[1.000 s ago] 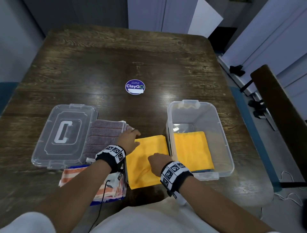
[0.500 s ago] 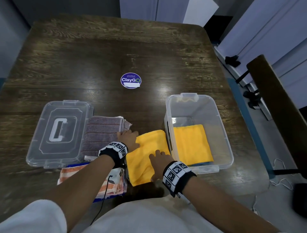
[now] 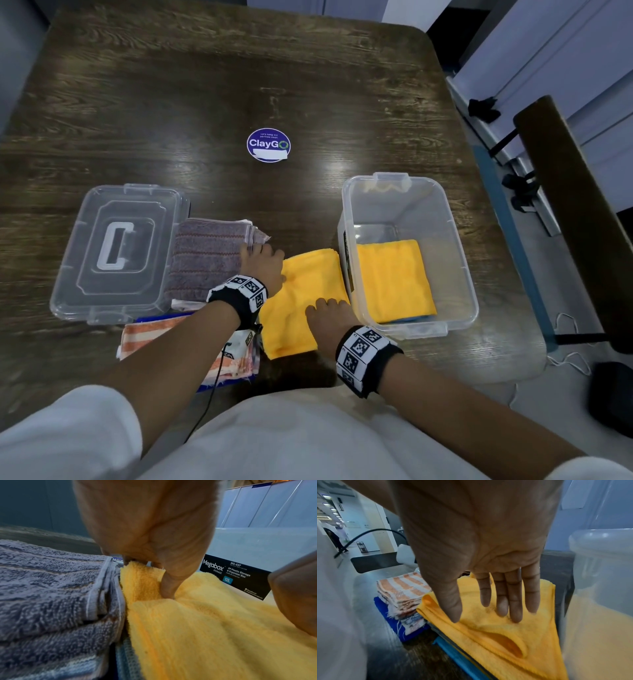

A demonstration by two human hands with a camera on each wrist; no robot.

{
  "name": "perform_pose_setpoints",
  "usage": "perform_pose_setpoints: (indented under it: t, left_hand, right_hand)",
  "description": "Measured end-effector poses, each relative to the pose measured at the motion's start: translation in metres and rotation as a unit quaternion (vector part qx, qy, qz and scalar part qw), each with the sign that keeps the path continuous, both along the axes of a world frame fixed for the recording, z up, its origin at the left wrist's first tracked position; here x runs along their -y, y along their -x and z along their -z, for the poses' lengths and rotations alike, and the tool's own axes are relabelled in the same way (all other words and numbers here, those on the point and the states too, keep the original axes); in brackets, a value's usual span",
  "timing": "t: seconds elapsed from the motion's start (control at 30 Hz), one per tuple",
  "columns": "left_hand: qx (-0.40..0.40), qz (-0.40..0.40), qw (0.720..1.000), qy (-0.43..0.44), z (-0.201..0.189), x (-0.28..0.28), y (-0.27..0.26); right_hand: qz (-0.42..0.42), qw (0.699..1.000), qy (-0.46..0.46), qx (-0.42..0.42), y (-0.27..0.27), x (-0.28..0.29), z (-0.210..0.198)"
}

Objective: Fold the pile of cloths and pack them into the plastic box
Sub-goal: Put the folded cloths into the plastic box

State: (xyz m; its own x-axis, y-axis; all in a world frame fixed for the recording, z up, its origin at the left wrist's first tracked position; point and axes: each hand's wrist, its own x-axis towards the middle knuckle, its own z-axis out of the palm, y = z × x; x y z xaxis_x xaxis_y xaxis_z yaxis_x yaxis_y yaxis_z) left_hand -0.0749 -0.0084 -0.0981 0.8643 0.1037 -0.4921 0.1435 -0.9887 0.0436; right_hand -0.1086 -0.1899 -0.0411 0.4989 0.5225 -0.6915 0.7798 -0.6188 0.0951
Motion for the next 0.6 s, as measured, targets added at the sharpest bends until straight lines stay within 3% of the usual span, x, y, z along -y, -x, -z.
perform_pose_setpoints:
  t: [0.1,0.4,0.6]
  left_hand:
    - [-0.004,0.008,1.000,0.011,0.000,0.000,-0.001]
    - [0.005,0.013,0.996,0.085,-0.016,-0.008,0.000]
    - [-0.044,-0.021,0.965,0.259,-0.056,-0.010,-0.005]
  right_hand:
    - [0.017,0.999,-0.039,-0.015,0.006,-0.003,0.004]
    - [0.034,0.998,-0.005,-0.044,0.004,-0.003,0.008]
    - [0.129,0.983,-0.096,-0.085,-0.029,-0.015,-0.023]
